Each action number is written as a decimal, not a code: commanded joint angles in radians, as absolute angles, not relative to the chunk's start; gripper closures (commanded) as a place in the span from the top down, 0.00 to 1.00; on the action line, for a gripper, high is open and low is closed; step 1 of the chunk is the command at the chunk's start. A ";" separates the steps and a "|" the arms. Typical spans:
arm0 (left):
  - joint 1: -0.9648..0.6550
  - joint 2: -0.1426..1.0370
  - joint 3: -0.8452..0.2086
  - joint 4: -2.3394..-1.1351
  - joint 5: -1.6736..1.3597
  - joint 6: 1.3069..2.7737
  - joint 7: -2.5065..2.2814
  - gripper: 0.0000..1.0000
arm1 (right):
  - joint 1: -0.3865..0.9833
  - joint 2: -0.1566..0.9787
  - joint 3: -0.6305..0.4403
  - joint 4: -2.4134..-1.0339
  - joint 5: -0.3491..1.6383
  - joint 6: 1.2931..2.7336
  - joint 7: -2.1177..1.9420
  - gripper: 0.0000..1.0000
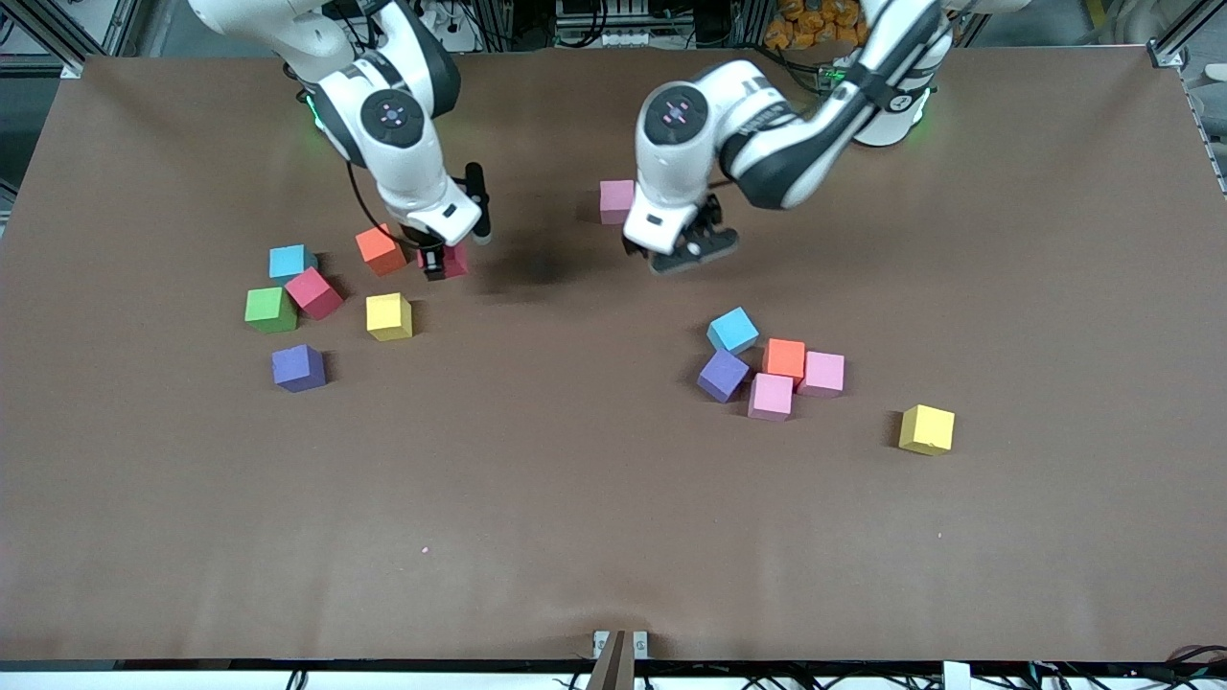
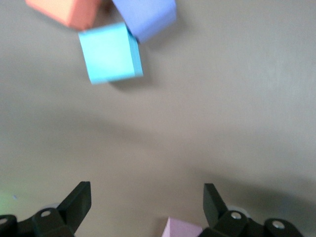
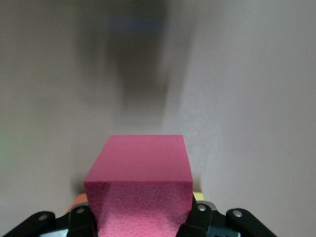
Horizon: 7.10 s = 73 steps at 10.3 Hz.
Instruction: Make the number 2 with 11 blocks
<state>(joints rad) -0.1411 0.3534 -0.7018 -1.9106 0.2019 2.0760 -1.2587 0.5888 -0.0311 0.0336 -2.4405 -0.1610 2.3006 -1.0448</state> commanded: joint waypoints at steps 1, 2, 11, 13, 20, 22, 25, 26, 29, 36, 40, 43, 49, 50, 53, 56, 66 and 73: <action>-0.036 0.364 -0.710 -1.888 0.232 2.049 -1.114 1.00 | 0.676 -0.009 0.029 -2.438 -0.179 2.298 -0.952 0.09; -0.013 0.357 -0.709 -1.888 0.233 2.042 -1.074 1.00 | 0.727 0.004 0.029 -2.434 -0.179 2.298 -0.887 0.09; 0.127 0.533 -0.684 -1.697 0.503 2.034 -0.709 1.00 | 0.986 0.191 0.031 -2.314 -0.117 2.309 -0.643 0.09; 0.127 0.593 -0.684 -1.637 0.509 2.037 -0.655 1.00 | 1.037 0.247 0.031 -2.266 -0.110 2.309 -0.602 0.09; 0.126 0.762 -0.672 -1.558 0.554 2.115 -0.594 1.00 | 1.083 0.339 0.031 -2.230 -0.109 2.382 -0.457 0.05; 0.120 0.787 -0.666 -1.563 0.554 2.125 -0.594 1.00 | 1.083 0.353 0.031 -2.229 -0.083 2.385 -0.456 0.03; 0.117 0.807 -0.664 -1.572 0.555 2.145 -0.594 1.00 | 1.085 0.371 0.031 -2.223 -0.067 2.408 -0.456 0.03; 0.115 0.807 -0.664 -1.581 0.555 2.145 -0.595 1.00 | 1.085 0.379 0.031 -2.214 -0.067 2.410 -0.456 0.03; 0.124 0.810 -0.663 -1.626 0.558 2.145 -0.597 1.00 | 1.085 0.394 0.031 -2.195 -0.066 2.408 -0.450 0.03; 0.138 0.804 -0.661 -1.675 0.558 2.143 -0.600 0.67 | 1.095 0.405 0.031 -2.184 -0.032 2.399 -0.417 0.03; 0.126 0.685 -0.673 -1.671 0.545 2.045 -0.659 0.61 | 1.098 0.413 0.031 -2.172 -0.029 2.398 -0.417 0.04; 0.127 0.582 -0.735 -1.666 0.528 1.953 -0.741 0.59 | 1.097 0.413 0.031 -2.171 -0.029 2.399 -0.419 1.00; 0.138 0.503 -0.753 -1.646 0.442 1.875 -0.742 0.58 | 1.094 0.367 0.031 -2.172 -0.029 2.369 -0.419 1.00; 0.137 0.493 -0.752 -1.647 0.430 1.867 -0.741 0.58 | 1.092 0.358 0.031 -2.175 -0.029 2.368 -0.419 1.00; 0.149 0.465 -0.755 -1.647 0.423 1.853 -0.741 0.58 | 1.088 0.330 0.031 -2.178 -0.028 2.347 -0.417 1.00; 0.150 0.428 -0.767 -1.655 0.350 1.795 -0.739 0.58 | 1.083 0.302 0.029 -2.184 0.017 2.345 -0.419 1.00; 0.201 0.331 -0.798 -1.858 0.071 1.876 -0.983 0.56 | 0.637 0.178 -0.017 -2.164 0.094 2.299 -0.422 1.00; 0.150 0.357 -0.865 -1.925 0.063 2.031 -1.492 0.54 | 0.196 0.201 -0.035 -2.171 0.097 2.307 -0.360 1.00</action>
